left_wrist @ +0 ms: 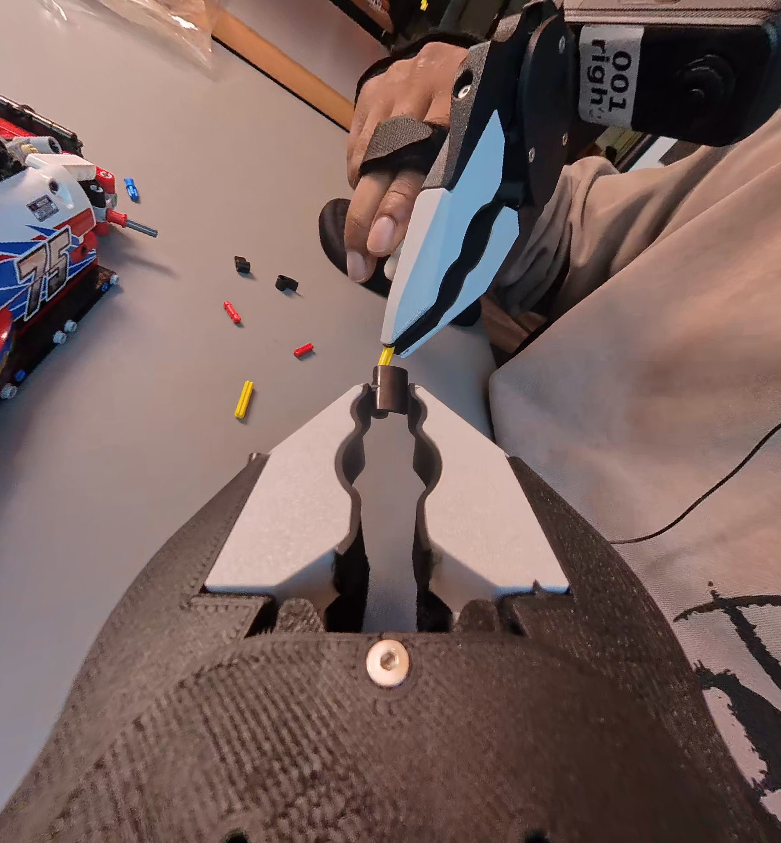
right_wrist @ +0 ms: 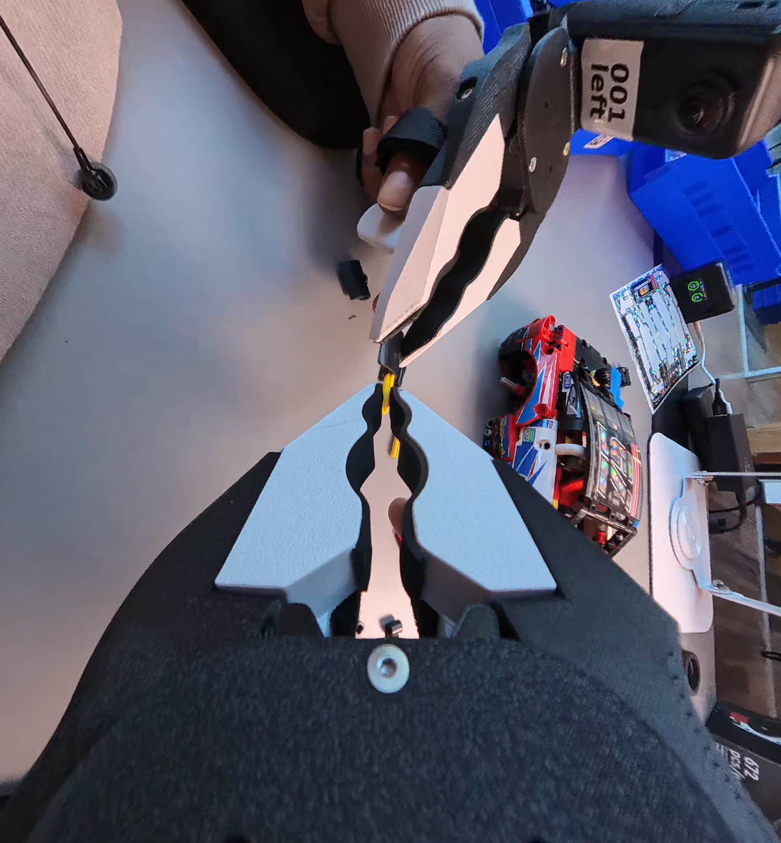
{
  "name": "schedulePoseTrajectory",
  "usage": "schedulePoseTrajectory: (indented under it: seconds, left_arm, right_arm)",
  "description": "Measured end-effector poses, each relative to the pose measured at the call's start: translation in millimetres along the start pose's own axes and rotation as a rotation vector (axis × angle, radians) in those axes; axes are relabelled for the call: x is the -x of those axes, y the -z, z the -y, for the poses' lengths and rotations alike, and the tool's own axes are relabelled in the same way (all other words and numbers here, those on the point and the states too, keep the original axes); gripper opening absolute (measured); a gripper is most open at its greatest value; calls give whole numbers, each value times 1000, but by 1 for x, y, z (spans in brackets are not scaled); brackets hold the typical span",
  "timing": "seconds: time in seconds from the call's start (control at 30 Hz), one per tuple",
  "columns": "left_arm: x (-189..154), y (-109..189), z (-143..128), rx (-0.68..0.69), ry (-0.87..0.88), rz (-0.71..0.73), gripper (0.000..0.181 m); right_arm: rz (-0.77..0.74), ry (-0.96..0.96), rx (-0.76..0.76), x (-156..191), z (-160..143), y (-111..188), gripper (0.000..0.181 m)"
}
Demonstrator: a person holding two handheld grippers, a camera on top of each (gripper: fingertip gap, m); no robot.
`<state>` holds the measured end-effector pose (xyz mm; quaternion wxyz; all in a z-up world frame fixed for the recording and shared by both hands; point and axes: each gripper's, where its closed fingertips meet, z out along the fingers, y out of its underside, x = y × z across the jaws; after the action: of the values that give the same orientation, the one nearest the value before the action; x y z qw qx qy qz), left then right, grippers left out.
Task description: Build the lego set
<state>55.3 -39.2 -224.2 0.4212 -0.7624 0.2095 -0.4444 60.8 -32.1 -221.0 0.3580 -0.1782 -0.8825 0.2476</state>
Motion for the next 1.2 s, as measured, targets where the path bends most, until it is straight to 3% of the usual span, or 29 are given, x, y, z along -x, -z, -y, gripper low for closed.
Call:
schedulePoseTrajectory:
  seconds: [0.03,0.3,0.5,0.7,1.0,1.2]
  left_arm:
    - [-2,1,2,-18,18,-25,13]
    - [-33,13,24,-177,117,-293,13]
    - [-45,16,31,-221,143,-380,13]
    - [-48,16,31,-220,174,-409,13]
    - [-49,13,31,-220,164,-391,13]
    - [-38,11,38,-206,9,-221,13]
  right_arm:
    - [-3,-9,-17,-1,3,2,1]
    - [17,-69,-182,-12,36,26,0]
    - [75,-53,-192,-14,48,34,0]
    - [108,2,-118,-12,50,32,0]
    - [100,-79,-187,-10,50,31,0]
    - [-8,-233,-266,-21,41,33,2]
